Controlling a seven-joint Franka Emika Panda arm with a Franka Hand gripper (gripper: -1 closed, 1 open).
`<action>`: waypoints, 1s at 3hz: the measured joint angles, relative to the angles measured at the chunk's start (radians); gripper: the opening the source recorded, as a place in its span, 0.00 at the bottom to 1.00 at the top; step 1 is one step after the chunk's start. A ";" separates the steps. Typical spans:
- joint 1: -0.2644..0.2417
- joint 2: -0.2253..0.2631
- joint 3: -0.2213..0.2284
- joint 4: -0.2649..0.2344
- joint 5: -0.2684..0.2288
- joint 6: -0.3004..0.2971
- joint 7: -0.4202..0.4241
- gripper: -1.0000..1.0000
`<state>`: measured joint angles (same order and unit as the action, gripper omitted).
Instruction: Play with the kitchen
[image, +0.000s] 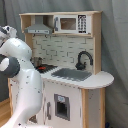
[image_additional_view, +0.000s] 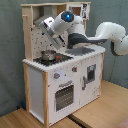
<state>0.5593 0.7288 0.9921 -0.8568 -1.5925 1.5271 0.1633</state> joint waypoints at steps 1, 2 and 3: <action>0.014 -0.002 0.007 -0.001 -0.098 0.041 -0.015 1.00; 0.025 -0.001 0.007 -0.010 -0.182 0.072 -0.059 1.00; 0.025 -0.002 0.007 -0.025 -0.280 0.076 -0.095 1.00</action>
<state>0.5845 0.7264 0.9988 -0.8816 -1.8722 1.6032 0.0680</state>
